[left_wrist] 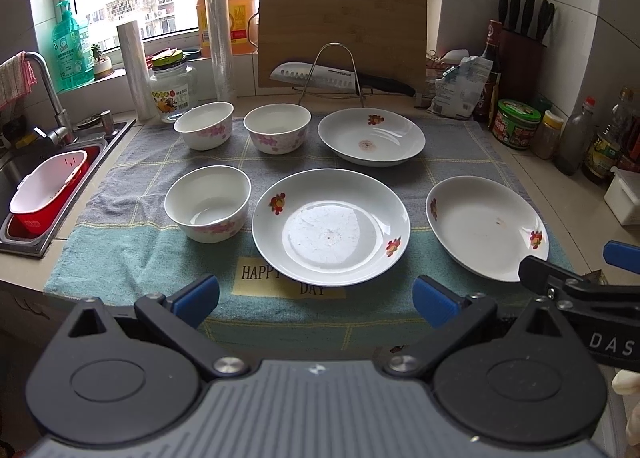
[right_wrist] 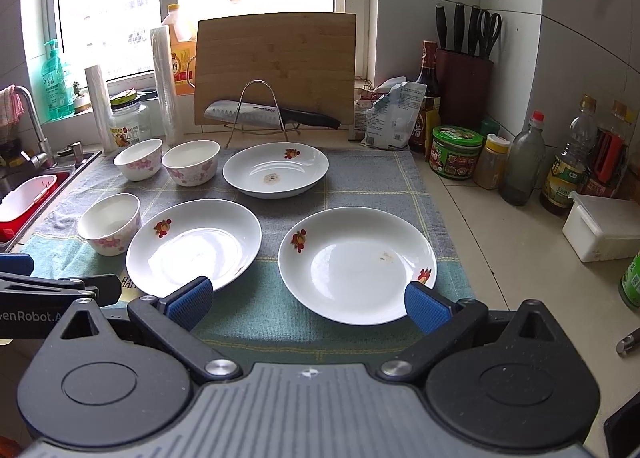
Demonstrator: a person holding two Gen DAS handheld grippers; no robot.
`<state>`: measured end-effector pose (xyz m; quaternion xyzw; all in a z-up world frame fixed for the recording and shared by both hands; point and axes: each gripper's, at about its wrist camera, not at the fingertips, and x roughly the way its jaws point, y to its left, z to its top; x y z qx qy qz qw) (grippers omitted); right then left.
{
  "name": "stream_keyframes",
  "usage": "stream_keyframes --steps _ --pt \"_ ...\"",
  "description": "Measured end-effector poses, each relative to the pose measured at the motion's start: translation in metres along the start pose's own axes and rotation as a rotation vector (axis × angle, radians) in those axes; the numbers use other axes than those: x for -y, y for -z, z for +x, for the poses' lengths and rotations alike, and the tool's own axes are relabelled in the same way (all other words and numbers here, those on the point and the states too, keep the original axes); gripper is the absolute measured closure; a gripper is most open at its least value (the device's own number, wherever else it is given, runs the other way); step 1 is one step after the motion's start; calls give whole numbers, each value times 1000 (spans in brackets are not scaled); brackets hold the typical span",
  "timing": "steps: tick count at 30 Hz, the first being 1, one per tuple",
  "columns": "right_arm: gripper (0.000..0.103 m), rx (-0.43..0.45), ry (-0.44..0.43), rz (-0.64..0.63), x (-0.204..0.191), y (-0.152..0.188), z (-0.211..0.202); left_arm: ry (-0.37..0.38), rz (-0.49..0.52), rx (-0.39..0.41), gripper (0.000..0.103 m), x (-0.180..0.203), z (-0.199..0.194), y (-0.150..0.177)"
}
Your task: Organize plates and bowls
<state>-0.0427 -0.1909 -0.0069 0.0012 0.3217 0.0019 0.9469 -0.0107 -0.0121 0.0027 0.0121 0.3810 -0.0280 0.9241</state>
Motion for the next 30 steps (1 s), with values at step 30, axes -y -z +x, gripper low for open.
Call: stream_keyframes --steps 30 --pt "0 11 22 -31 57 50 56 126 141 22 1 31 51 0"
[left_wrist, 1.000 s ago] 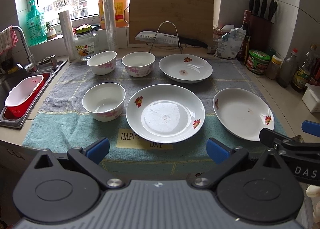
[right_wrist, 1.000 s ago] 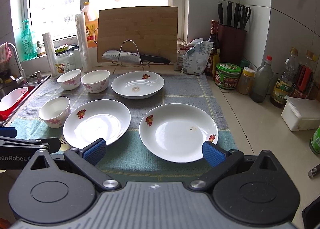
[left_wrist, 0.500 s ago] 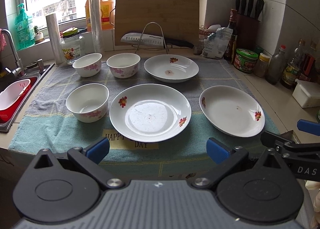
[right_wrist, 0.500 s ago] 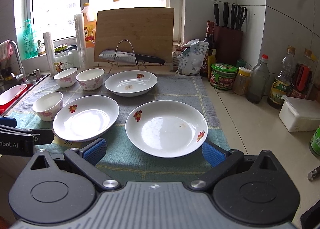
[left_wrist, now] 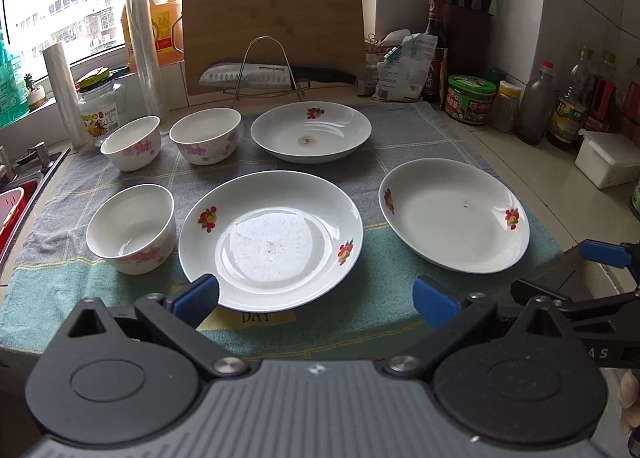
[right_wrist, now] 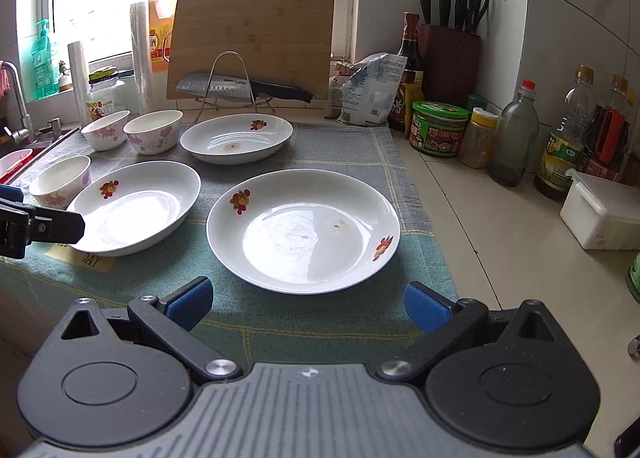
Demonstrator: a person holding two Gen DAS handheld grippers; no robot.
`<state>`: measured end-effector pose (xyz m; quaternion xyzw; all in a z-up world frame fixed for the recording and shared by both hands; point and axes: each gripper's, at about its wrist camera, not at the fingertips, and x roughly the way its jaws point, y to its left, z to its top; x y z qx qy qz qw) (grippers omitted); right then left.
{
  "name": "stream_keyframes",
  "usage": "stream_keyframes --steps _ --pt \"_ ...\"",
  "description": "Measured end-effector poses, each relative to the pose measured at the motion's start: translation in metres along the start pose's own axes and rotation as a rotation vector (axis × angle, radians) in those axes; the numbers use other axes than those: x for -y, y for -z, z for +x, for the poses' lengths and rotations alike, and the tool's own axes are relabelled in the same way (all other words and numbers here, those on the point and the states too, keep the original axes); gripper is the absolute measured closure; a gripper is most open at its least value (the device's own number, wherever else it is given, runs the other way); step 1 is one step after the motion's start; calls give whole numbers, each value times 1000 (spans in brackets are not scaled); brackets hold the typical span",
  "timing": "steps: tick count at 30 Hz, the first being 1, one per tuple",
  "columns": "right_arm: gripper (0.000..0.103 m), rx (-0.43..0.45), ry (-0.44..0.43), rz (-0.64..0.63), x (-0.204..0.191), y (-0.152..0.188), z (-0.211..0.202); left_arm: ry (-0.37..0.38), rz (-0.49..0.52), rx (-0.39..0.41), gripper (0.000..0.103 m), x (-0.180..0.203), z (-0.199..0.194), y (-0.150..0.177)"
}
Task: Organize plates and bowls
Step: 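Move both tools toward the large white flower-print plate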
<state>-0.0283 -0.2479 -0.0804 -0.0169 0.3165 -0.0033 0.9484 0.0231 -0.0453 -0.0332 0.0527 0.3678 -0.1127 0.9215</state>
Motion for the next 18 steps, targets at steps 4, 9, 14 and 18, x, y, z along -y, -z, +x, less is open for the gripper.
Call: stream_keyframes --steps 4,9,14,18 --pt "0 -34 -3 9 3 1 22 27 17 -14 1 0 15 -8" --pt "0 -82 3 14 2 6 49 48 31 -31 1 -3 31 -17" --pt "0 -121 12 3 -2 11 72 64 57 -49 1 -4 47 -27" --pt "0 -134 20 3 -1 9 86 79 73 -60 1 -4 59 -36"
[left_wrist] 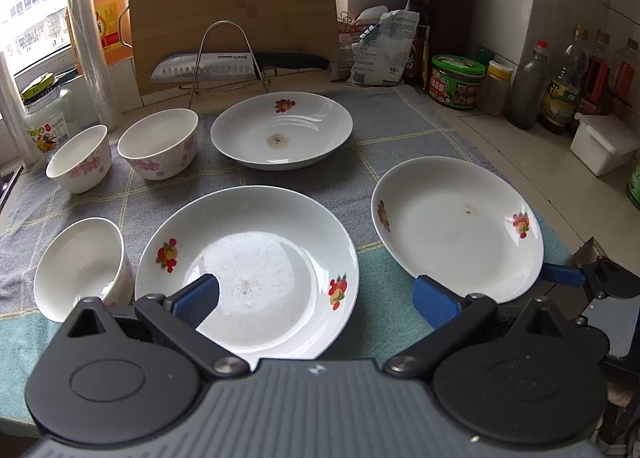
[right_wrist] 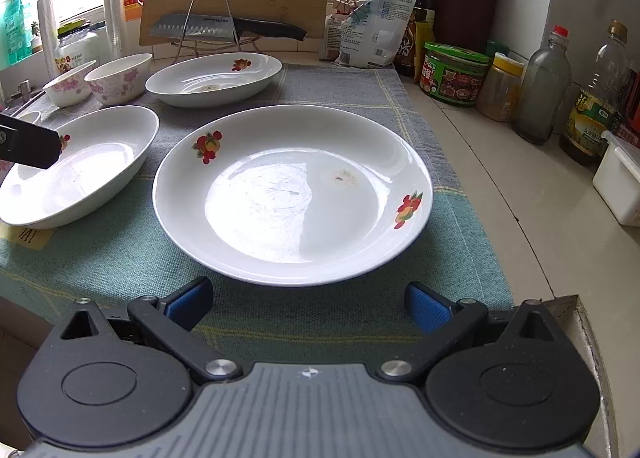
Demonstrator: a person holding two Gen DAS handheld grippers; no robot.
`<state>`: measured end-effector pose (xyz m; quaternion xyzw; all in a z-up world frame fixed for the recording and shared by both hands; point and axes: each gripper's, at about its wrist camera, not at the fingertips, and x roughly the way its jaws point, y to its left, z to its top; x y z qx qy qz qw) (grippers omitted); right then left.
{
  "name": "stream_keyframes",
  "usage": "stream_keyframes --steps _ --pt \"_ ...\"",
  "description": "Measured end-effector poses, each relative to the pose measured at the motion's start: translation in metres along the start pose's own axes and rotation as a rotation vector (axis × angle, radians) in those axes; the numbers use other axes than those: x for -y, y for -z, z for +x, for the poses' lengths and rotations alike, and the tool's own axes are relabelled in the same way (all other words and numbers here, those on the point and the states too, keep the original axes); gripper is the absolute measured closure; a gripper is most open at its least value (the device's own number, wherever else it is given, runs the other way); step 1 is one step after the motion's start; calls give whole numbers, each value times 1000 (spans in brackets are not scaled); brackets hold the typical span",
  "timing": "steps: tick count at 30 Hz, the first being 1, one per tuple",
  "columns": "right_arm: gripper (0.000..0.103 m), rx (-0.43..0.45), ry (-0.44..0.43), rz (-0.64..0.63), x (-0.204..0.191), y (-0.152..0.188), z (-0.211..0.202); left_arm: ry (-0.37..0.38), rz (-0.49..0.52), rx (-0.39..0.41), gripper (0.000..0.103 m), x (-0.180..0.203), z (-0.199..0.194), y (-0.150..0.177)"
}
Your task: Organize plates and bowls
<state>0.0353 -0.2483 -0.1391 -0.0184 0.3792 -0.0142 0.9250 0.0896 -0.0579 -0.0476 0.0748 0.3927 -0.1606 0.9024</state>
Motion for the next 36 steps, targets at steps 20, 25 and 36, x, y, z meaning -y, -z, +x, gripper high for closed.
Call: stream_keyframes --steps 20,25,36 --pt "0 10 -35 -10 0 -10 14 227 266 -44 1 37 69 -68" --pt "0 0 -26 -2 -1 -11 14 296 359 -84 1 56 100 -82" --pt "0 -16 -14 8 -2 -12 14 393 420 -254 1 69 158 -83"
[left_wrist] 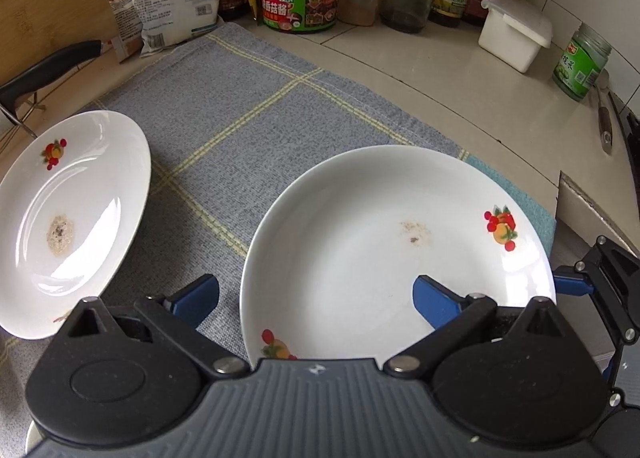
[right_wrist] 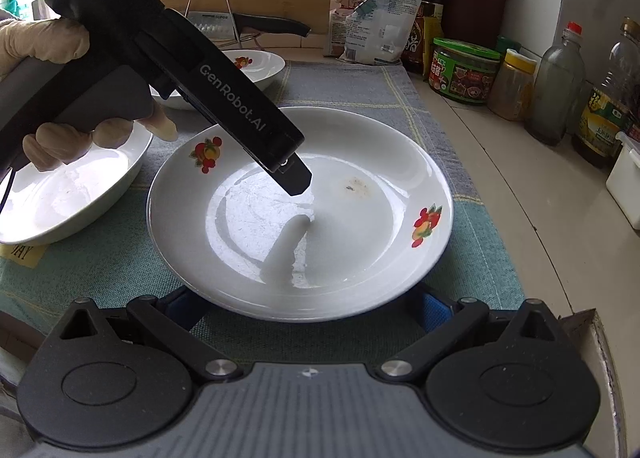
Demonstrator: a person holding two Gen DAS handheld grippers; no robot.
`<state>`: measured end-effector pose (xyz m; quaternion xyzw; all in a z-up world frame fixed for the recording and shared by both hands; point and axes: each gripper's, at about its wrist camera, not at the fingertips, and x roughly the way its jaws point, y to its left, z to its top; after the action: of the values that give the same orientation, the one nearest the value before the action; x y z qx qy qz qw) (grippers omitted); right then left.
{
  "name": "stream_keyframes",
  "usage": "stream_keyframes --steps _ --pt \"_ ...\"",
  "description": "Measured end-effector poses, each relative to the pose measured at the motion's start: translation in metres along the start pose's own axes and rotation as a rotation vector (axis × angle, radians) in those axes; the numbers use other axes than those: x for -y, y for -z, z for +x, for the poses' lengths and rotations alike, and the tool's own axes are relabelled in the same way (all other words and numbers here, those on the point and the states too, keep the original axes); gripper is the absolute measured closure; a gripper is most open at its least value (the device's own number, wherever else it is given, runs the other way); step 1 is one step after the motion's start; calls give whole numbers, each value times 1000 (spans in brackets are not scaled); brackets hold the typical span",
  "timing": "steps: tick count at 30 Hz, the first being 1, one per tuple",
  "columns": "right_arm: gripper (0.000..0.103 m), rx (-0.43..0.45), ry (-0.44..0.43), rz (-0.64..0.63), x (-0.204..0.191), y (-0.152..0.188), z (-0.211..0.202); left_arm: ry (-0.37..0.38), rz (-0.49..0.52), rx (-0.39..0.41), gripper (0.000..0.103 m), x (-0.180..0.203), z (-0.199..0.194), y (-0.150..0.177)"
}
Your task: Organize plates and bowls
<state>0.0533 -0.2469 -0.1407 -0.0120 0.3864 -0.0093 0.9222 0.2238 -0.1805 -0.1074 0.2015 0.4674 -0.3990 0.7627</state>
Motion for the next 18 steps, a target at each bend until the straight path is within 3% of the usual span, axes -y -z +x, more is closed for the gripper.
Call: stream_keyframes --steps 11,18 --pt "0 -29 -8 -11 1 -6 4 13 36 -45 1 0 11 -4" --pt "0 -40 -64 -70 6 -11 8 7 32 -21 0 0 11 -2"
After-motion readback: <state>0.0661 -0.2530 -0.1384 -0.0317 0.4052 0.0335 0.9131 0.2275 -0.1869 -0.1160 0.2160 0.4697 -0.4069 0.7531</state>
